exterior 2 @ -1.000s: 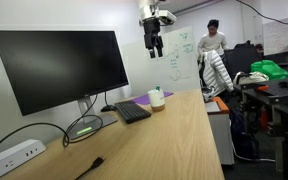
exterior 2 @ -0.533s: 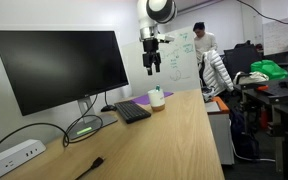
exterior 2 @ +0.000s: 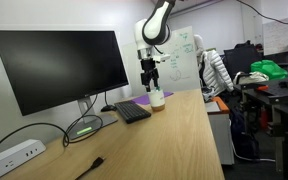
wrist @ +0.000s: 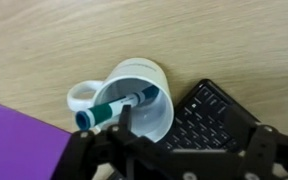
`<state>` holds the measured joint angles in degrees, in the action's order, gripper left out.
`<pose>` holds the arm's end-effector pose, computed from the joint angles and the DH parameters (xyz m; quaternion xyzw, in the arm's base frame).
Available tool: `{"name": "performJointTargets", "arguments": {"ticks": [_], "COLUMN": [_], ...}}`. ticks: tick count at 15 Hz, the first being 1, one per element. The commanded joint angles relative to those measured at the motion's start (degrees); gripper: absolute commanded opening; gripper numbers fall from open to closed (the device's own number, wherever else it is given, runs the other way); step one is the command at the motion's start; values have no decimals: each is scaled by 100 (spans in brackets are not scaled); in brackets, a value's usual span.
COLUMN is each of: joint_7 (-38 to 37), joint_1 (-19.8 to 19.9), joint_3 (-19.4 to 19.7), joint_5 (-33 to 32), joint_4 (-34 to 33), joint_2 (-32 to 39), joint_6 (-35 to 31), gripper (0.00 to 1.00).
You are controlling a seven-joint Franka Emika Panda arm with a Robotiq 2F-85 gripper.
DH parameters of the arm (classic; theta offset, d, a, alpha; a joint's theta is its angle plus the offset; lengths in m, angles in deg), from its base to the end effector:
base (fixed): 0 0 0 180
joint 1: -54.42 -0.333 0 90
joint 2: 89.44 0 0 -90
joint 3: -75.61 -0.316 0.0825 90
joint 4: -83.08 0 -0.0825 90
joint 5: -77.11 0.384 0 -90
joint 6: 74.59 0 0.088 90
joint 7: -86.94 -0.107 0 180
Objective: Move the mug to the left
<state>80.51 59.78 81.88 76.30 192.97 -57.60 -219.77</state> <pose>0.6217 -0.1246 0.2079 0.9888 -0.1422 0.0300 0.0342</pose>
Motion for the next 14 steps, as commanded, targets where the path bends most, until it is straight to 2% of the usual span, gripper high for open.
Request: {"name": "performJointTargets", "arguments": {"ticks": [1,3,4,6,14], "joint_7": [-294,-270,-254,-215,-242], "joint_1": [-134,-127,-124,-107,-149], "joint_3": [197,219,223,199,233], "joint_5": [-117,-110,-102,-74,-120], "joint_4": [-505,-688,-761,-911,-1233], "joint_2": [430,645,729,862,1107], "joint_6": [285,361,391,480,699], "gripper": [100,97,74,68,7]}}
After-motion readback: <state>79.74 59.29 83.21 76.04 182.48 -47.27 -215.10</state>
